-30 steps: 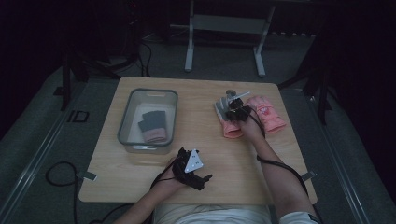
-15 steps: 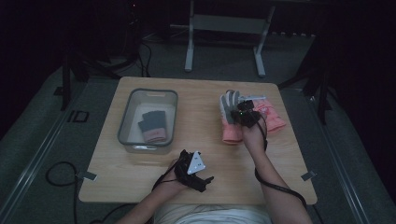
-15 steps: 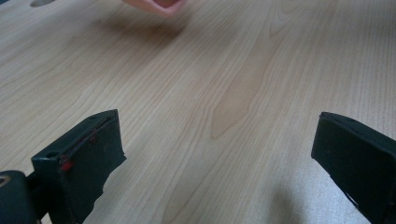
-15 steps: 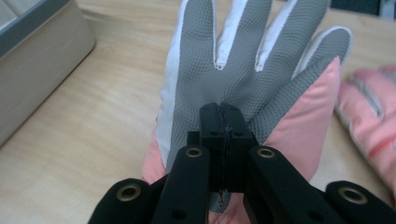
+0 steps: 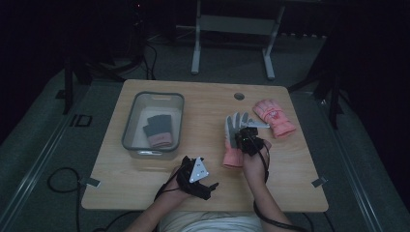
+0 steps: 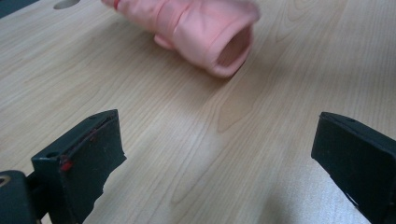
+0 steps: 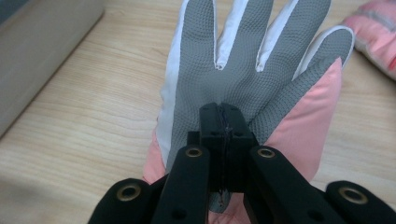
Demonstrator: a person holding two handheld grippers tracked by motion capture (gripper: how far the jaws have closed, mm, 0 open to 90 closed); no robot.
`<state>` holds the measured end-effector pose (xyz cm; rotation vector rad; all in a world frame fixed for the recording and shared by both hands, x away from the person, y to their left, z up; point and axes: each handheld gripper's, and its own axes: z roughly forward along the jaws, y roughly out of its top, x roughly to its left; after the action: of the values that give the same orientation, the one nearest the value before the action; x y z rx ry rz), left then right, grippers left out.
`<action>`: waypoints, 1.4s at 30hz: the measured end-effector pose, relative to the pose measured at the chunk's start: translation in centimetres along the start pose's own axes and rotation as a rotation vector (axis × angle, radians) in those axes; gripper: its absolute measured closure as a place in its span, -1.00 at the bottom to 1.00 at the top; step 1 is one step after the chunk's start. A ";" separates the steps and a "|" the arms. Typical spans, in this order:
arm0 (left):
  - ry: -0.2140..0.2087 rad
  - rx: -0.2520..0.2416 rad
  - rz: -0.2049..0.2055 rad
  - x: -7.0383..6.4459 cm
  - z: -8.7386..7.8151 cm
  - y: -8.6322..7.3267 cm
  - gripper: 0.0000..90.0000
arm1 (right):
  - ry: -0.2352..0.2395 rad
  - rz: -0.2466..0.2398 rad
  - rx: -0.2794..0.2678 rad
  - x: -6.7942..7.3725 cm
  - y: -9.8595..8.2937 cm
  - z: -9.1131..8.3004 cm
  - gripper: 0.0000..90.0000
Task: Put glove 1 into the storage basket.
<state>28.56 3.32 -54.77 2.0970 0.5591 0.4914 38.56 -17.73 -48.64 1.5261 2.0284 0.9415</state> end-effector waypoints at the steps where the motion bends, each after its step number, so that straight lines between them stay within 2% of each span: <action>1: 0.000 0.002 0.003 0.0 0.1 0.0 -0.96 | 0.009 0.014 0.005 0.0 -0.1 0.4 0.98; 4: -0.006 0.007 -0.004 0.0 0.2 -0.1 -0.96 | 0.020 0.038 0.015 0.0 -0.3 1.4 0.98; 5: -0.014 0.007 -0.007 0.0 0.3 -0.2 -0.96 | 0.029 0.050 0.032 0.2 -0.4 2.5 0.98; 8: -0.018 0.012 -0.001 -0.1 0.4 -0.4 -0.96 | 0.048 0.065 0.056 0.6 -0.6 3.6 0.98; 10: -0.019 0.011 -0.002 0.0 0.5 -0.5 -0.96 | 0.064 0.065 0.069 0.9 -0.7 4.3 0.97; 12: -0.022 0.005 -0.006 0.1 0.4 -0.5 -0.96 | 0.060 0.056 0.068 1.3 -1.0 4.8 0.96; 15: -0.029 0.002 -0.012 0.1 0.1 -0.5 -0.96 | 0.070 0.056 0.074 1.2 -1.1 5.3 0.94; 19: -0.034 0.007 -0.004 0.1 0.1 -0.6 -0.96 | 0.090 0.028 0.068 1.2 -0.7 4.9 0.77; 20: -0.036 0.003 -0.006 0.1 0.1 -0.6 -0.96 | 0.115 0.004 0.077 1.2 -0.6 4.7 0.60; 21: -0.037 0.002 -0.008 0.2 0.1 -0.6 -0.96 | 0.141 -0.028 0.076 1.1 -0.4 4.4 0.51; 23: -0.039 -0.005 -0.013 0.2 0.1 -0.6 -0.96 | 0.141 -0.094 0.049 1.0 -0.1 3.3 0.49; 25: -0.041 -0.006 -0.014 0.2 0.1 -0.6 -0.96 | 0.153 -0.100 0.035 0.8 0.0 3.0 0.46; 26: -0.041 -0.001 -0.011 0.2 0.1 -0.6 -0.96 | 0.196 -0.103 0.005 -0.1 0.5 1.7 0.51; 28: -0.044 -0.001 -0.013 0.2 0.2 -0.6 -0.96 | 0.211 -0.108 -0.028 -1.1 1.0 0.7 0.51; 30: -0.048 -0.004 -0.013 0.1 0.2 -0.6 -0.96 | 0.184 -0.119 -0.070 -2.3 1.6 -0.4 0.51; 31: -0.048 -0.004 -0.013 0.1 0.2 -0.6 -0.96 | 0.184 -0.119 -0.070 -2.3 1.6 -0.4 0.51; 32: -0.048 0.000 -0.008 0.1 0.2 -0.6 -0.96 | 0.143 -0.159 -0.121 -3.5 2.2 -1.4 0.47; 33: -0.045 0.001 -0.004 0.1 0.2 -0.6 -0.96 | 0.121 -0.188 -0.134 -3.9 2.3 -1.5 0.44; 34: -0.045 0.001 -0.004 0.1 0.2 -0.6 -0.96 | 0.121 -0.188 -0.134 -3.9 2.3 -1.5 0.44; 35: -0.045 0.001 -0.004 0.1 0.2 -0.6 -0.96 | 0.103 -0.216 -0.155 -4.5 2.4 -1.8 0.44; 36: -0.046 0.003 -0.004 0.2 0.2 -0.6 -0.96 | 0.095 -0.247 -0.173 -6.3 2.5 -2.0 0.47; 38: -0.048 -0.001 -0.006 0.2 0.2 -0.7 -0.96 | 0.072 -0.247 -0.164 -8.1 2.7 -2.0 0.46; 40: -0.046 0.001 -0.007 0.2 0.2 -0.7 -0.96 | 0.049 -0.212 -0.144 -10.1 3.0 -1.9 0.45; 42: -0.050 0.000 -0.008 0.2 0.3 -0.7 -0.96 | 0.071 -0.172 -0.125 -11.9 3.3 -1.8 0.31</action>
<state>28.71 3.58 -55.44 2.1006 0.5387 0.4334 43.08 -28.95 -45.70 1.2478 2.0691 1.0447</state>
